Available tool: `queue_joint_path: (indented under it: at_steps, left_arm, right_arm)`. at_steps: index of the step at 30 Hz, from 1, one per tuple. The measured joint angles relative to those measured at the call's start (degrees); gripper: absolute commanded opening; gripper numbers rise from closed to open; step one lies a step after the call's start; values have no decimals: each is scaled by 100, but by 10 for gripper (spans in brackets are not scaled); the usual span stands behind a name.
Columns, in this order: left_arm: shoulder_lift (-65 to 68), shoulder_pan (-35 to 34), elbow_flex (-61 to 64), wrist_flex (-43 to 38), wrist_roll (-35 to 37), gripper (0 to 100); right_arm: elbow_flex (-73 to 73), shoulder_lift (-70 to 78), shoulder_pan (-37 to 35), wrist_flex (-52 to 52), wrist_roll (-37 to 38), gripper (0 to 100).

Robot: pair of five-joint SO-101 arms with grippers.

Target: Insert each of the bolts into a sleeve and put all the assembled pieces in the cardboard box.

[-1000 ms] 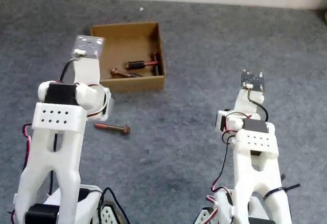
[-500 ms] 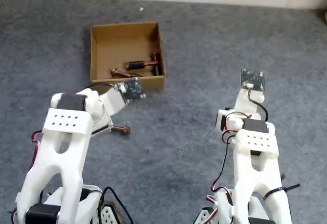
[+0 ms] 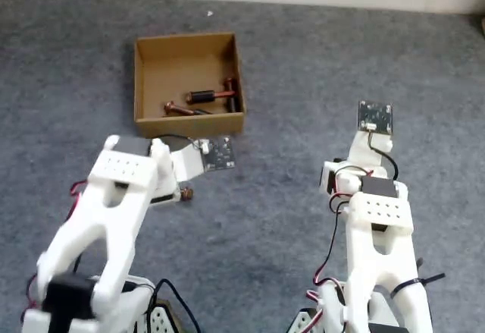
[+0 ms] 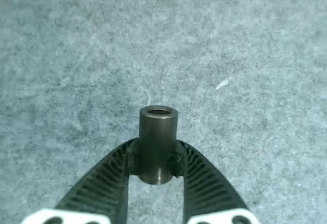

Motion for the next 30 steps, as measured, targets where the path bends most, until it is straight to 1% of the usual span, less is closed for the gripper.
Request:
queue_joint_path:
  at_steps: [5,15,21,28,30]
  left_arm:
    - [1037,9,-580,0,0,175]
    - [2013,9,-1248,-35,0,170]
    - [2391,44,-1354,-79,0,83]
    - [2514,79,-1354,-202,0,37]
    - [2514,79,-1354,-202,97,30]
  right_arm:
    - [0,0,0,0,0,5]
    - [0,0,114,0,0,5]
    - [0,0,114,0,0,5]
    - [0,0,114,0,0,5]
    - [0,0,114,0,0,5]
